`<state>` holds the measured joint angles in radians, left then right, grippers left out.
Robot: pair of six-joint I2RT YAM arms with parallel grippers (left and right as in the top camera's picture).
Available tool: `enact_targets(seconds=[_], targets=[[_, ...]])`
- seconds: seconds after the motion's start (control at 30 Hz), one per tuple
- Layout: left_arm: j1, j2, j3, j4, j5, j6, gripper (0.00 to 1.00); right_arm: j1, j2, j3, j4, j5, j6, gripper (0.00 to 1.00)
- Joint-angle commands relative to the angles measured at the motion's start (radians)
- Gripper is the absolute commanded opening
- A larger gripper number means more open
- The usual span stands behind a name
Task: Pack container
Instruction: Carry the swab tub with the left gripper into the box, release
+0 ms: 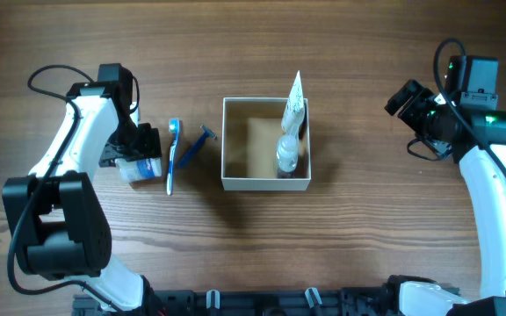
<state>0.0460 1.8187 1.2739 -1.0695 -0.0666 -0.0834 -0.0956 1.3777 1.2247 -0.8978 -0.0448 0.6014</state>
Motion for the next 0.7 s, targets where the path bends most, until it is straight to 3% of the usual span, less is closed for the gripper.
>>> enact_targets(seconds=[0.0, 0.2, 0.4, 0.67], targets=[[-0.003, 0.010, 0.004, 0.015, 0.071, 0.008, 0.71, -0.003, 0.006, 0.011, 0.000, -0.008, -0.010, 1.00], [-0.003, -0.039, 0.033, -0.005, 0.074, -0.003, 0.79, -0.003, 0.006, 0.011, 0.000, -0.008, -0.010, 1.00], [-0.045, -0.137, 0.211, -0.119, 0.102, -0.011, 0.80, -0.003, 0.006, 0.011, 0.000, -0.008, -0.011, 1.00], [-0.280, -0.227, 0.377, -0.107, 0.124, -0.063, 0.84, -0.003, 0.006, 0.011, 0.000, -0.008, -0.010, 1.00]])
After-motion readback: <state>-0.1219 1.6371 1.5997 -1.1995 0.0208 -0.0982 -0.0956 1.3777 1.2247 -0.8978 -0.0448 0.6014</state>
